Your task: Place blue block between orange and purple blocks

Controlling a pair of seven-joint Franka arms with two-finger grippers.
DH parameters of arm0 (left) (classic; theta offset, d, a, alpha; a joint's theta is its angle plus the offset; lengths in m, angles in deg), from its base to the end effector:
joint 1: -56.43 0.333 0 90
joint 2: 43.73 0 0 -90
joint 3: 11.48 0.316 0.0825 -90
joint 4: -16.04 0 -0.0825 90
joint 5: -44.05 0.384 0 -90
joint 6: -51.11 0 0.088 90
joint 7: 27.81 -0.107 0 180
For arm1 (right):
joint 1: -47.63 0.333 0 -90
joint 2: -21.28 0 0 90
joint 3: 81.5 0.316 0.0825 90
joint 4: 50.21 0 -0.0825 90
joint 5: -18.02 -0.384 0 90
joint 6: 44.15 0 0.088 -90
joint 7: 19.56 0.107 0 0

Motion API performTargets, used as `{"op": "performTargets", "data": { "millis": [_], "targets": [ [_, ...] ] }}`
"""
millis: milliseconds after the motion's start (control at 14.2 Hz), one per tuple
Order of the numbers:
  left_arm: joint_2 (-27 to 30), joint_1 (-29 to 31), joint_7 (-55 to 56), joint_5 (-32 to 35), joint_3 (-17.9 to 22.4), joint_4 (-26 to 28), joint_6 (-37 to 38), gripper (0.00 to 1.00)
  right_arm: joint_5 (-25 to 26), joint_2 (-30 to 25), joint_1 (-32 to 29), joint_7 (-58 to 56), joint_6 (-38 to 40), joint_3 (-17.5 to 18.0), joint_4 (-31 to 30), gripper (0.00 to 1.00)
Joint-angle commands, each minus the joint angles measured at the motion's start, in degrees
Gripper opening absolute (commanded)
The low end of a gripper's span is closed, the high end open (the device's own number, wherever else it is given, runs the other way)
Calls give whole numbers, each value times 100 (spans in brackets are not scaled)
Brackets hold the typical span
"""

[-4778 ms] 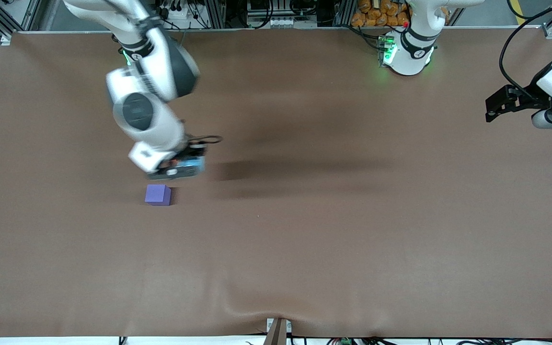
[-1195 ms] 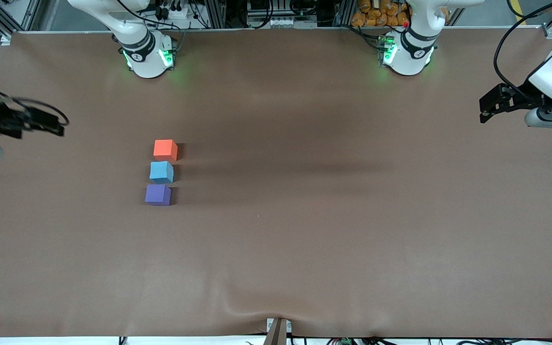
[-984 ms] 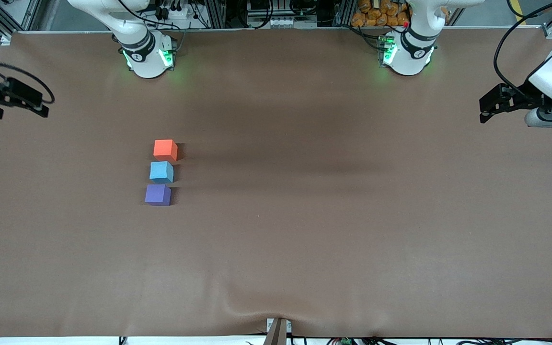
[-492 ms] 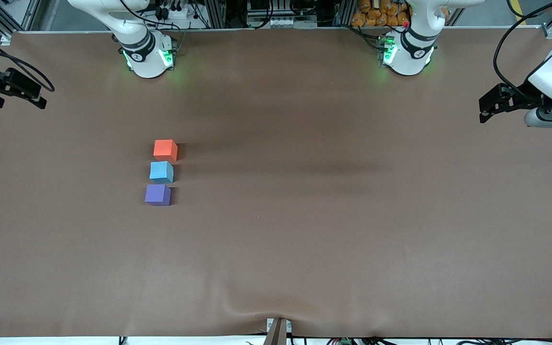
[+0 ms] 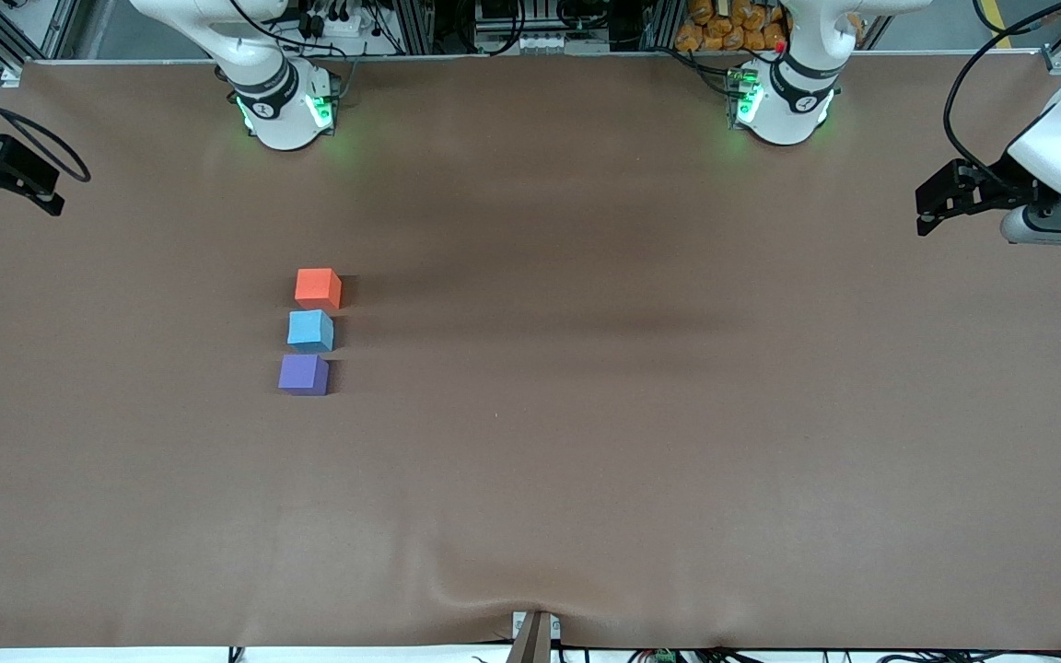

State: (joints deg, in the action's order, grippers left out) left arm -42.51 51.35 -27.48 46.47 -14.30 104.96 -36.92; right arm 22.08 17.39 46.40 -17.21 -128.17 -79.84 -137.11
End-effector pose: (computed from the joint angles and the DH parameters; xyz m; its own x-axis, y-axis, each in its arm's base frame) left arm 0.5402 -0.0706 0.6421 0.9915 -0.1303 0.0060 -0.1299 -0.9906 -0.0432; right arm 0.5219 -0.0036 0.6773 0.9990 -0.0408 0.0208 -0.0422 -0.9966 0.0714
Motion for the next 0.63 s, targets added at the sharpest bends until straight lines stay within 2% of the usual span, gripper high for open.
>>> {"op": "performTargets", "data": {
  "millis": [0, 562],
  "targets": [
    [-43, -20, 108, -4, -7, -112, 31, 100, 86, 187, -89, -6, 210, 80, 305, 100],
    [-43, -11, 108, -13, -7, -112, 31, 100, 25, 213, -124, -6, 289, 71, 305, 100]
  ]
}}
